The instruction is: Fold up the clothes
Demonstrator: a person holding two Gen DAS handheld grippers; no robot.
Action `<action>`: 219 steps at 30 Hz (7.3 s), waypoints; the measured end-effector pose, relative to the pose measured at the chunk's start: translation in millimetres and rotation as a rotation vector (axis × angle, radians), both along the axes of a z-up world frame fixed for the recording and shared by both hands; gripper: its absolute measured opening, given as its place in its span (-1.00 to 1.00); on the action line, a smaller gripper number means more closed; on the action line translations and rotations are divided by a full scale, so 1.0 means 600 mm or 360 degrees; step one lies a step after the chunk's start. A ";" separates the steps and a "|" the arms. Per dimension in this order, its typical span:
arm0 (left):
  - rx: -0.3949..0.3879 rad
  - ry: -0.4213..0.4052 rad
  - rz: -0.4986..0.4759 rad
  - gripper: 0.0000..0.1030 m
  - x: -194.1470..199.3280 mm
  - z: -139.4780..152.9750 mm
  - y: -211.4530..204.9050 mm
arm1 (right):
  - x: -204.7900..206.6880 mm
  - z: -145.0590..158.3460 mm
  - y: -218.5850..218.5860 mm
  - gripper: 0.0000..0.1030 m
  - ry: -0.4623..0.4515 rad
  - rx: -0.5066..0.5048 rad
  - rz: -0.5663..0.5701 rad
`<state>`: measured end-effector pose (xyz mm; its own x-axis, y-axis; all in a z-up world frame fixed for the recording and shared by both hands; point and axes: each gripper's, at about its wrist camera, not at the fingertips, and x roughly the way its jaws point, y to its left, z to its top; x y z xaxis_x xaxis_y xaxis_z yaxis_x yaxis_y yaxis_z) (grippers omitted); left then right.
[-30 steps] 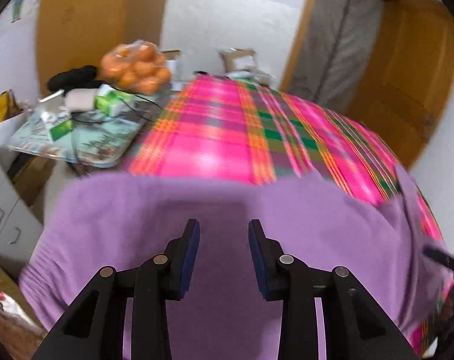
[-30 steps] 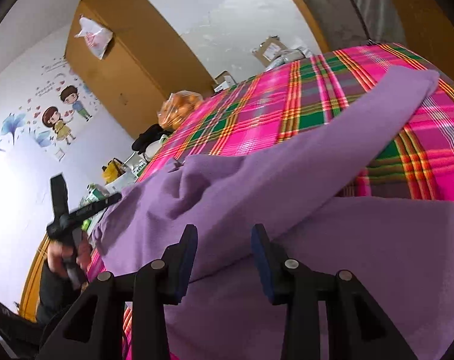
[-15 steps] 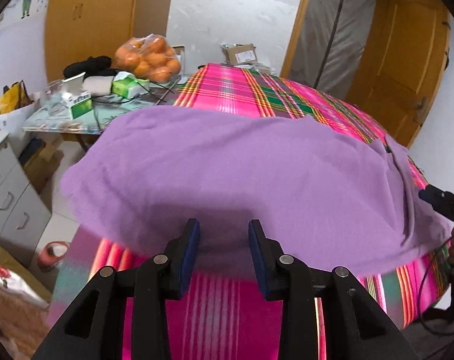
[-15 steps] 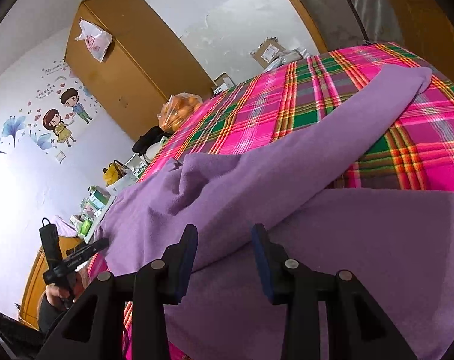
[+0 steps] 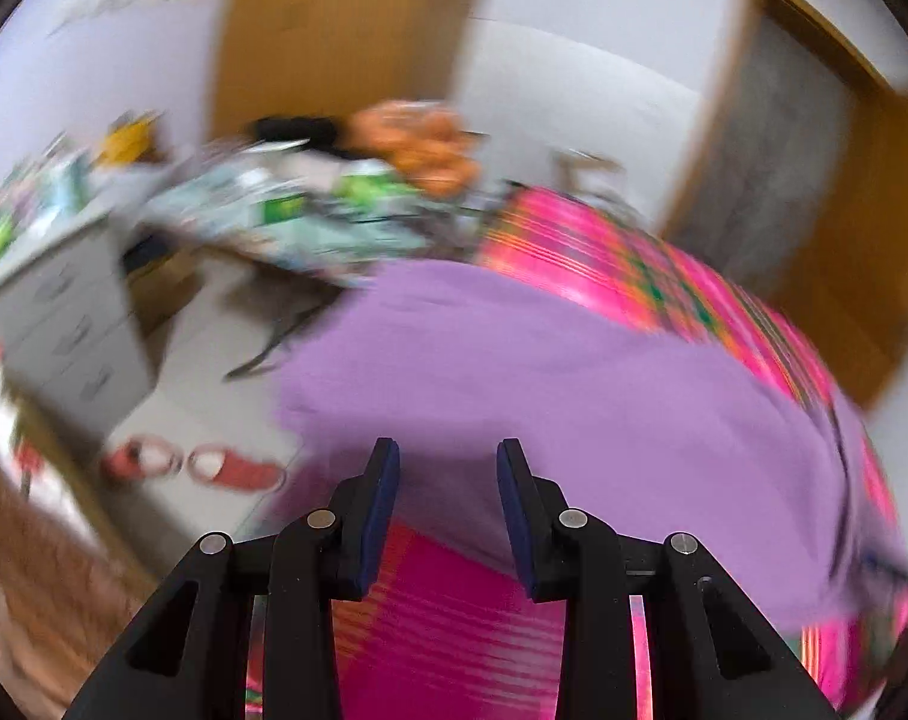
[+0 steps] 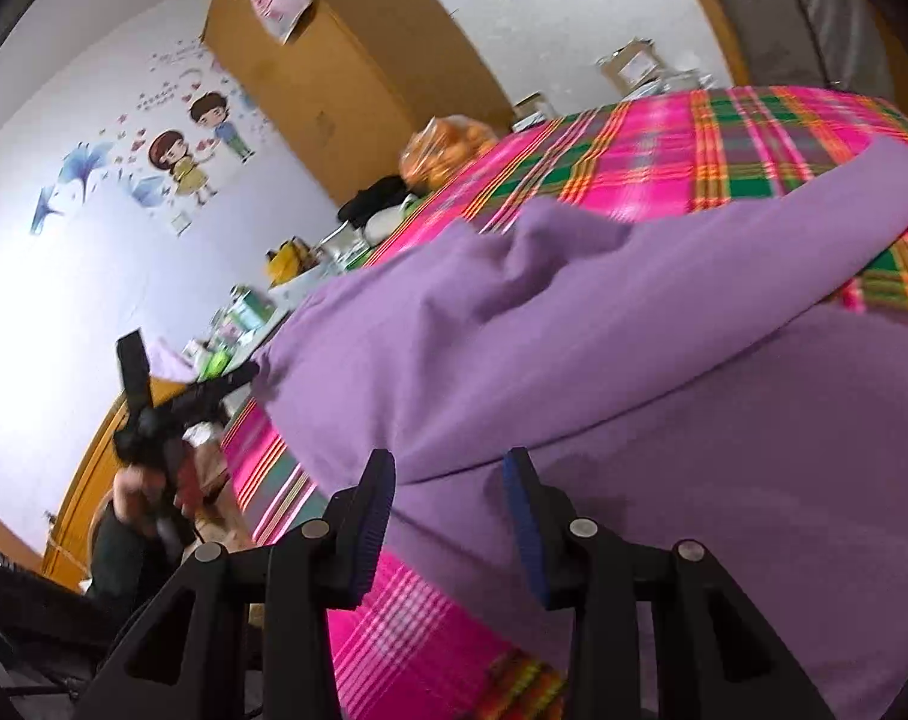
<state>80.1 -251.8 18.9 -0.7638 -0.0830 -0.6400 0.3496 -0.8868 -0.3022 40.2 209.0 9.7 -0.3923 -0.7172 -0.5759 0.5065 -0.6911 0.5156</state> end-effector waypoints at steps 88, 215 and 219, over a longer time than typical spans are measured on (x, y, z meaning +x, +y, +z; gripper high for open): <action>-0.0145 0.0008 -0.0176 -0.32 -0.048 -0.024 0.051 | -0.061 -0.060 -0.027 -0.35 -0.0807 -0.0442 -0.0309; -0.0039 -0.0057 -0.0905 -0.30 -0.148 -0.019 0.295 | -0.236 0.004 0.075 -0.33 -0.0028 0.0706 -0.0796; -0.0012 -0.0052 -0.0907 -0.30 -0.148 -0.018 0.290 | -0.246 -0.008 0.064 -0.33 -0.0022 0.0808 -0.0813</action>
